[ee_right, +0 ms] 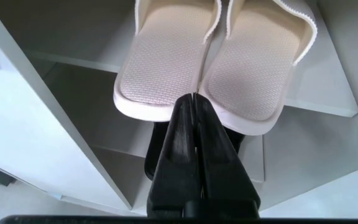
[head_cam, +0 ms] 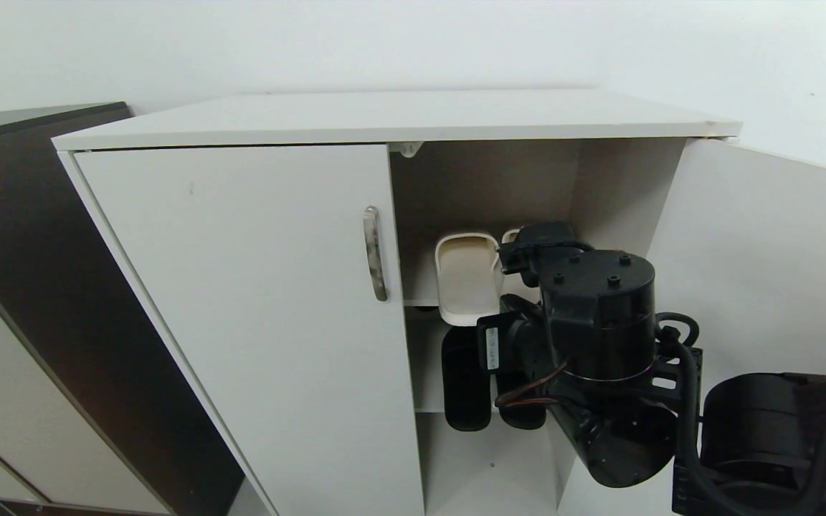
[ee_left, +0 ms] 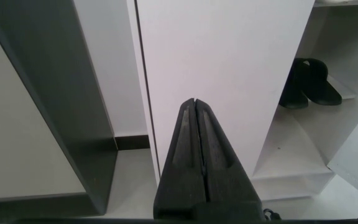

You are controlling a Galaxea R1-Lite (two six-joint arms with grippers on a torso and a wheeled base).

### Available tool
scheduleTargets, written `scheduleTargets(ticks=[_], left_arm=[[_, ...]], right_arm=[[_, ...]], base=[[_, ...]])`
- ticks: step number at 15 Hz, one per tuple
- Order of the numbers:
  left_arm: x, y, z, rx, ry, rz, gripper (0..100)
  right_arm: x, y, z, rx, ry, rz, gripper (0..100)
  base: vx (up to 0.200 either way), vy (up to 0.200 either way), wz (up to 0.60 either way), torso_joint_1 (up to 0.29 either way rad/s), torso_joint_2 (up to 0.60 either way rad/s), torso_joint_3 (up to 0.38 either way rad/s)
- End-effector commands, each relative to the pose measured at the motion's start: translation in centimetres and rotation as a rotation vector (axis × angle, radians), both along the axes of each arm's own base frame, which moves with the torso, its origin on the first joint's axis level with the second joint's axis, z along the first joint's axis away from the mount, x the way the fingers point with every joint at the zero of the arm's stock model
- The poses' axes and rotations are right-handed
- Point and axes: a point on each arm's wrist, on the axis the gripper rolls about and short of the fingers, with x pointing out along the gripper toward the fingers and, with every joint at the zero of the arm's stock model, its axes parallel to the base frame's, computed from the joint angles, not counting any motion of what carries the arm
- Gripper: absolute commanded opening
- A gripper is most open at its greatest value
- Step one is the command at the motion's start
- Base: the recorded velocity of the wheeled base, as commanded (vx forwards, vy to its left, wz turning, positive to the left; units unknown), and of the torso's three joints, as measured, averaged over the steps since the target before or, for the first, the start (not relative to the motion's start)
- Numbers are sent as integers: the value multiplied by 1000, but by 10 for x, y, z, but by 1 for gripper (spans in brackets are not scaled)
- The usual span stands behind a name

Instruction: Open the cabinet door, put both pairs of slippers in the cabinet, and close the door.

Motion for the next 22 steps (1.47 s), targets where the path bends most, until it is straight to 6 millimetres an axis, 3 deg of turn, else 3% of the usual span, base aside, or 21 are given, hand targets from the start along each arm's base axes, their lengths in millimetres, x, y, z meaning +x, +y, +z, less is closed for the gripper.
scheduleTargets(ticks=[1,3,22], left_arm=[[0,0,0,0,-1,0,0],[0,0,0,0,1,0,0],[0,0,0,0,1,0,0]], right_arm=[[0,0,-1,-4,2,0,0],[1,1,-3,-9,6,0,0],[2,-2,-15,-48,29,-7,0]], base=[[0,0,0,0,0,0],[0,0,0,0,0,0],[-200,0,0,3,3,1]])
